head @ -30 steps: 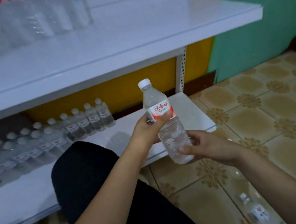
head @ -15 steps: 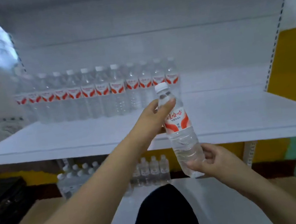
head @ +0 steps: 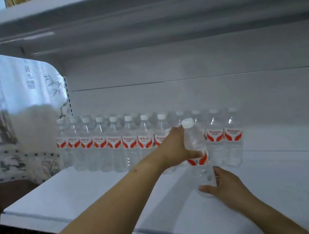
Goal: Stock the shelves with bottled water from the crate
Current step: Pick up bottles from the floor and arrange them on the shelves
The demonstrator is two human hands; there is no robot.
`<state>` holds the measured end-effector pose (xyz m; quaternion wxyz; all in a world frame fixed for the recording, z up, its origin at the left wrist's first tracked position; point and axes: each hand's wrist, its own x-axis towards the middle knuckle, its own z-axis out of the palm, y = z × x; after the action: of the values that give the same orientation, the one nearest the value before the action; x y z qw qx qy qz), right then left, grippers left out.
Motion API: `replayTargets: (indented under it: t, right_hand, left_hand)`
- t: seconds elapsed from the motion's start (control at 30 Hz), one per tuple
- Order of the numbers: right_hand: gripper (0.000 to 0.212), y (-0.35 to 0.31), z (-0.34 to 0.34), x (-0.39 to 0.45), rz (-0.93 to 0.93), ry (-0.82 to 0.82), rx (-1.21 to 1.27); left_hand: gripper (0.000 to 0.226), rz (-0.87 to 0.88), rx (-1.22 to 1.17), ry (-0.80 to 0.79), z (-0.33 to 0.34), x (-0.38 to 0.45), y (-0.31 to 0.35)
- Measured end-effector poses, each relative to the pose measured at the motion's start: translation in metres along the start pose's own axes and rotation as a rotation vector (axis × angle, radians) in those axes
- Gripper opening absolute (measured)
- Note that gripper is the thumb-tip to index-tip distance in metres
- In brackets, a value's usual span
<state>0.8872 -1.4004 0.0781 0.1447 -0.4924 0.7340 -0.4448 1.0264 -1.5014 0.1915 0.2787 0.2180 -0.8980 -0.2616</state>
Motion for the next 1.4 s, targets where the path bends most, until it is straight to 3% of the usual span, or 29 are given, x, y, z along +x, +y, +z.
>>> replayTargets:
  t: [0.1,0.17,0.27,0.37,0.63,0.93,1.07,1.23,1.4]
  right_hand:
    - [0.049,0.005,0.013,0.038,0.004,-0.017,0.007]
    - [0.045,0.005,0.026,0.058,0.026,-0.005,0.023]
    - [0.048,0.003,0.050,0.083,0.002,0.059,0.062]
    - [0.054,0.002,0.066,0.102,-0.014,0.081,0.057]
    - [0.057,0.005,0.073,0.120,-0.007,0.151,-0.076]
    - [0.063,0.001,0.059,0.094,0.100,0.069,-0.045]
    - [0.073,-0.013,0.037,0.061,0.087,0.083,-0.109]
    - [0.072,-0.016,-0.007,-0.018,0.084,0.274,-0.137]
    - [0.066,0.009,-0.055,-0.138,0.172,0.484,-0.207]
  left_hand:
    - [0.125,-0.029,0.019,0.053,0.003,0.025,-0.020]
    - [0.122,0.060,0.251,0.086,0.001,0.040,-0.030]
    - [0.099,0.271,0.836,0.255,-0.005,0.065,-0.042]
    - [0.102,0.296,1.012,0.239,-0.014,0.088,-0.055]
    - [0.105,0.326,0.926,0.216,-0.017,0.102,-0.080]
    - [0.117,0.274,0.915,0.129,-0.023,0.087,-0.073]
    - [0.107,0.283,0.790,0.155,-0.018,0.070,-0.056]
    - [0.076,0.385,0.433,0.185,0.023,0.040,-0.003]
    - [0.065,0.428,0.161,-0.099,0.103,0.007,0.067]
